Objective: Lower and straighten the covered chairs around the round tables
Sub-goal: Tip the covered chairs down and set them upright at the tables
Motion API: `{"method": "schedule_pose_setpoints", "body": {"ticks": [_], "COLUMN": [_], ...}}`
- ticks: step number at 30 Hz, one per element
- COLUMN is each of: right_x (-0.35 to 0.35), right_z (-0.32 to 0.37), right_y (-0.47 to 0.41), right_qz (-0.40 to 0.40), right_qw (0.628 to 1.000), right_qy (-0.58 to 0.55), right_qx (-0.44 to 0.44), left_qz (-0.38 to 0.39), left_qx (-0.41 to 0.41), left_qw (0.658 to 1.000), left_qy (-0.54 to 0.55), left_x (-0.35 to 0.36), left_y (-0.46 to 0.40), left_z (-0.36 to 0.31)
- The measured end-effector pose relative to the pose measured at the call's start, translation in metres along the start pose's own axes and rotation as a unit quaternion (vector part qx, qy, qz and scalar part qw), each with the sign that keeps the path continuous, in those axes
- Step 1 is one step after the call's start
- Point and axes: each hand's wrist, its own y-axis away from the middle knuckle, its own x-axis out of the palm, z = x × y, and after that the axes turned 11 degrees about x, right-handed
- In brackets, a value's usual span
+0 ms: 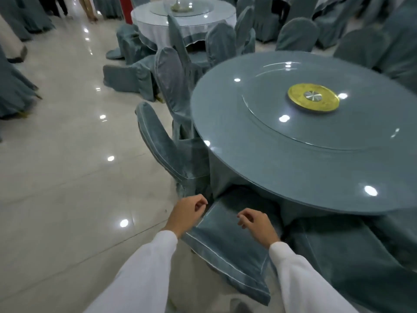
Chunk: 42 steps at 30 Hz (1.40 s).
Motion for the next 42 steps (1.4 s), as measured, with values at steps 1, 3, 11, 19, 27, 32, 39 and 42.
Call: {"method": "schedule_pose_setpoints", "body": {"ticks": [1, 3, 11, 19, 27, 32, 39, 42], "right_x": [0.003, 0.012, 0.084, 0.107, 0.125, 0.122, 0.099, 0.092], "right_z": [-0.006, -0.015, -0.046, -0.037, -0.034, -0.048, -0.06, -0.061], "right_y": [0.009, 0.031, 0.145, 0.172, 0.194, 0.199, 0.186, 0.18], "right_qz": [-0.017, -0.05, -0.166, -0.256, -0.31, -0.266, -0.226, -0.205], "right_qw": [1.0, 0.997, 0.958, 0.941, 0.937, 0.95, 0.942, 0.945], "right_qy": [-0.007, -0.012, -0.043, -0.027, -0.011, 0.099, 0.214, 0.236], "right_qx": [0.02, 0.061, 0.23, 0.218, 0.163, 0.129, 0.121, 0.097], "left_qz": [0.02, 0.061, 0.155, 0.304, 0.224, 0.257, 0.284, 0.287], "left_qx": [0.013, 0.039, 0.137, 0.196, 0.185, 0.239, 0.273, 0.266], "left_qw": [1.0, 0.997, 0.978, 0.928, 0.947, 0.92, 0.897, 0.901], "left_qy": [0.003, 0.013, 0.036, -0.085, -0.134, -0.176, -0.198, -0.185], "left_x": [0.0, 0.0, -0.005, -0.011, 0.003, 0.0, 0.0, -0.001], "left_y": [-0.002, -0.005, 0.015, 0.05, 0.065, 0.053, 0.037, 0.035], "left_z": [0.002, 0.009, 0.034, 0.058, 0.07, 0.063, 0.071, 0.071]}}
